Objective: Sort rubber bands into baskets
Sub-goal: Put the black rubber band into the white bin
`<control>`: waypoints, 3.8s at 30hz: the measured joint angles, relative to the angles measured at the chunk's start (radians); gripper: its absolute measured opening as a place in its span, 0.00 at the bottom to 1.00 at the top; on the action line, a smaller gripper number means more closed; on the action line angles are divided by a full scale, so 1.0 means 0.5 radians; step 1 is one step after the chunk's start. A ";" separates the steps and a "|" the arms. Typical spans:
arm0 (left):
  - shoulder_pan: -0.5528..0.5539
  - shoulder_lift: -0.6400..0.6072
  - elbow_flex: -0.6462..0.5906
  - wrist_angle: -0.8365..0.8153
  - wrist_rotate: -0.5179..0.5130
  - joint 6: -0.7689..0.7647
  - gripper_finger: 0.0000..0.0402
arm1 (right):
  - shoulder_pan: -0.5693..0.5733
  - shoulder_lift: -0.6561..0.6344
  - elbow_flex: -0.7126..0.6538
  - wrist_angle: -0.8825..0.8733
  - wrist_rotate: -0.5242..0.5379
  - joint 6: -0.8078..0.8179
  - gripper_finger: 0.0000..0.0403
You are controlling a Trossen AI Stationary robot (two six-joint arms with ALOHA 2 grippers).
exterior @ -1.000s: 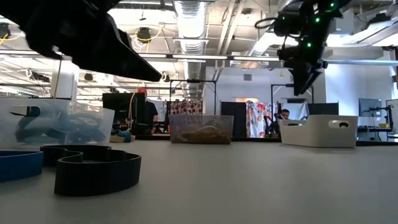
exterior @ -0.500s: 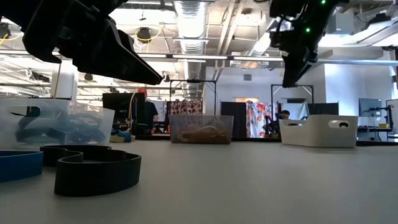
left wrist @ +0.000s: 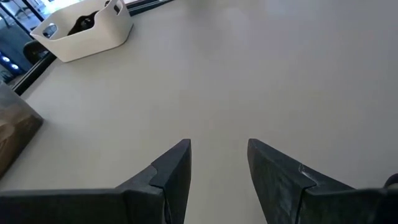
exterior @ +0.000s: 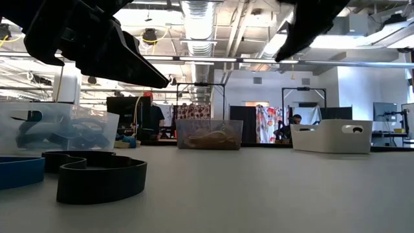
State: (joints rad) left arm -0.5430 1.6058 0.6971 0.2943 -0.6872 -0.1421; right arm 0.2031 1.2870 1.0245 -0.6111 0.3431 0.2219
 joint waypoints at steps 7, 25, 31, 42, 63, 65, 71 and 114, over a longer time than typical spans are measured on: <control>0.000 0.000 0.001 -0.015 0.001 0.000 0.37 | 0.338 0.324 0.001 0.423 -0.003 -0.141 0.50; 0.014 -0.001 0.001 -0.013 -0.010 -0.214 0.37 | 0.691 1.243 0.013 1.899 -0.275 -0.723 0.50; 0.014 -0.001 0.001 -0.010 0.011 -0.279 0.37 | 0.672 1.412 0.152 1.933 -0.410 -0.729 0.50; 0.014 -0.002 0.001 -0.016 0.363 -0.407 0.37 | 0.611 1.651 0.473 1.897 -0.615 -0.881 0.50; 0.014 -0.002 0.001 -0.031 0.377 -0.541 0.37 | 0.427 1.790 0.499 1.817 -0.870 -0.739 0.44; 0.014 -0.002 0.001 -0.031 0.373 -0.541 0.37 | 0.420 1.790 0.500 1.783 -0.869 -0.739 0.40; 0.014 -0.002 0.001 -0.031 0.372 -0.578 0.37 | 0.413 1.789 0.500 1.703 -0.873 -0.747 0.22; 0.016 -0.002 0.002 -0.230 0.320 -0.648 0.37 | 0.680 0.490 0.548 -0.329 0.372 -0.546 0.06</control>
State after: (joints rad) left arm -0.5348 1.6051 0.6979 0.1795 -0.5273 -0.4659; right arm 0.5433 1.5319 1.2984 -0.7755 0.5292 -0.0510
